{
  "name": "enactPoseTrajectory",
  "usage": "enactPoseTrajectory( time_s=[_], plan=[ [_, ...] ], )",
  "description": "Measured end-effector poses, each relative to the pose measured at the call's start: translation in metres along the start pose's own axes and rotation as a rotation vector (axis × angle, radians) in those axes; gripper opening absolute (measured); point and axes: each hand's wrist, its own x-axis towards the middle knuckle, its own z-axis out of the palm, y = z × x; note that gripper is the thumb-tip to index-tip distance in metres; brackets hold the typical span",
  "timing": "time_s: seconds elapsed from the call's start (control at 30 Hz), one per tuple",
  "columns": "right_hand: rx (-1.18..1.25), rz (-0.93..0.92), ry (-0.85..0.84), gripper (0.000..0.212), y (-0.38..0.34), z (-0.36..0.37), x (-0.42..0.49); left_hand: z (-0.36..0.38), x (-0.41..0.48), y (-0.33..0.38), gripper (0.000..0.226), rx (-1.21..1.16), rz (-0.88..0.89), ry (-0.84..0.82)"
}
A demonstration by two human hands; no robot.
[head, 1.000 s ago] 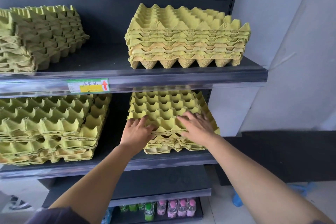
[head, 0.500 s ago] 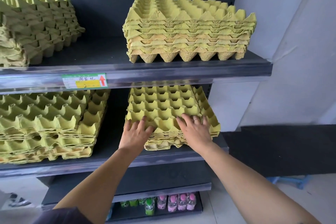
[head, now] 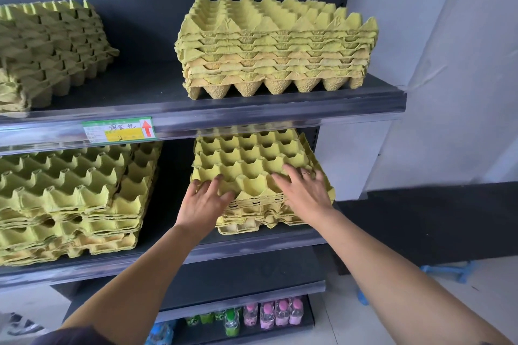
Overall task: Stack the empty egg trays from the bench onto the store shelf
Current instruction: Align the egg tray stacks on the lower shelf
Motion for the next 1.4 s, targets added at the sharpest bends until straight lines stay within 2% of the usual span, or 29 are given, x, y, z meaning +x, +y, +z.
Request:
enactPoseTrajectory(
  time_s=[0.07,0.2,0.37,0.73,0.83,0.87,0.93,1.0,1.07,1.1,1.27,1.33,1.4],
  plan=[
    [0.025,0.019,0.011,0.08,0.012,-0.004,-0.001,-0.011,0.01,0.002,0.06,0.001,0.018,0.079],
    [0.066,0.017,-0.015,0.079,0.027,-0.011,-0.001,-0.018,0.025,0.002,0.05,-0.014,0.036,-0.006],
    [0.071,-0.013,0.013,0.079,0.041,-0.022,0.005,-0.028,0.033,-0.005,0.05,-0.008,0.074,0.015],
    [0.07,0.092,0.002,0.08,0.053,0.006,0.006,-0.015,0.053,0.036,0.06,-0.102,-0.034,-0.033],
    [0.143,0.049,-0.023,0.077,0.059,0.012,0.003,-0.015,0.049,0.028,0.06,-0.342,-0.043,0.022],
    [0.191,0.047,-0.022,0.075,0.063,0.011,0.001,-0.015,0.047,0.023,0.055,-0.473,-0.11,0.084],
    [0.318,0.148,0.068,0.068,0.07,0.01,-0.003,-0.012,0.042,0.012,0.044,-0.705,-0.359,0.186],
    [0.525,0.361,0.151,0.064,0.072,0.012,-0.006,-0.005,0.038,0.006,0.045,-1.014,-0.627,0.117],
    [0.868,0.561,0.102,0.063,0.066,0.015,-0.005,0.001,0.037,0.009,0.052,-1.447,-0.81,-0.039],
    [0.992,0.631,0.069,0.062,0.063,0.016,-0.004,0.003,0.038,0.011,0.054,-1.59,-0.863,-0.076],
    [1.071,0.733,0.091,0.047,0.058,0.017,0.0,0.01,0.051,0.007,0.044,-1.816,-1.068,-0.135],
    [1.124,0.754,0.093,0.05,0.059,0.016,-0.003,0.01,0.054,0.004,0.044,-1.842,-1.097,-0.215],
    [1.171,0.863,0.129,0.057,0.056,0.015,-0.009,0.011,0.057,0.0,0.042,-1.86,-1.127,-0.289]
  ],
)
